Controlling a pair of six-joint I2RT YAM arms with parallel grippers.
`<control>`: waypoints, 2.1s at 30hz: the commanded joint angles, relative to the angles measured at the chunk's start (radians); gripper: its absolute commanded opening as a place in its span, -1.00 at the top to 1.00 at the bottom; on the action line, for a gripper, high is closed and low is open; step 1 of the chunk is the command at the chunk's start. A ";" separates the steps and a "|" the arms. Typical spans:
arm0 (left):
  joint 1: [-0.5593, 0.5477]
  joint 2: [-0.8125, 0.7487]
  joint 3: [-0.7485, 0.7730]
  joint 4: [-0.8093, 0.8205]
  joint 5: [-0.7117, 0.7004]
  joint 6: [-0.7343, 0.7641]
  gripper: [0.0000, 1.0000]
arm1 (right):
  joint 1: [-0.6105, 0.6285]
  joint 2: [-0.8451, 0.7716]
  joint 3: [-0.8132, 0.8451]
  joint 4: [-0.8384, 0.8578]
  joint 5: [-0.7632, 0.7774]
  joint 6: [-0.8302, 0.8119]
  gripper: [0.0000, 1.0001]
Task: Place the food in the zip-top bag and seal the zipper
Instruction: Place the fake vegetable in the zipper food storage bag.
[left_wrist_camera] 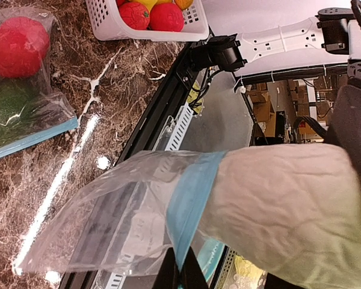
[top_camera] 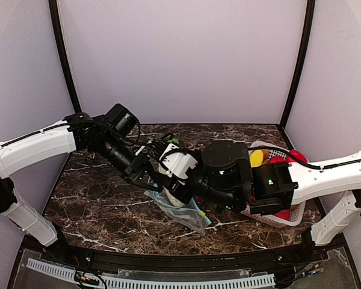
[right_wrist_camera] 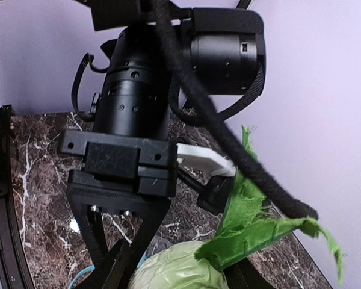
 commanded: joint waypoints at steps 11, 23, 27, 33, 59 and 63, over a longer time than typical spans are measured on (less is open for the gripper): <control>-0.005 -0.068 -0.002 0.069 0.070 -0.060 0.99 | 0.034 0.034 -0.004 0.101 0.035 0.004 0.69; -0.003 -0.076 0.037 0.050 0.073 -0.060 0.99 | 0.046 0.028 0.006 0.002 0.040 0.034 0.69; 0.011 -0.076 0.065 0.006 0.035 -0.029 0.99 | 0.047 0.029 0.033 -0.108 0.029 0.082 0.69; 0.029 -0.077 0.099 -0.031 -0.027 0.003 0.99 | 0.045 0.046 0.087 -0.288 0.006 0.159 0.68; 0.029 -0.050 -0.064 0.018 -0.052 0.133 0.99 | -0.085 -0.049 0.080 -0.408 -0.276 0.507 -0.61; 0.030 -0.034 -0.084 -0.001 -0.092 0.189 0.99 | -0.145 -0.069 0.009 -0.382 -0.375 0.543 -0.51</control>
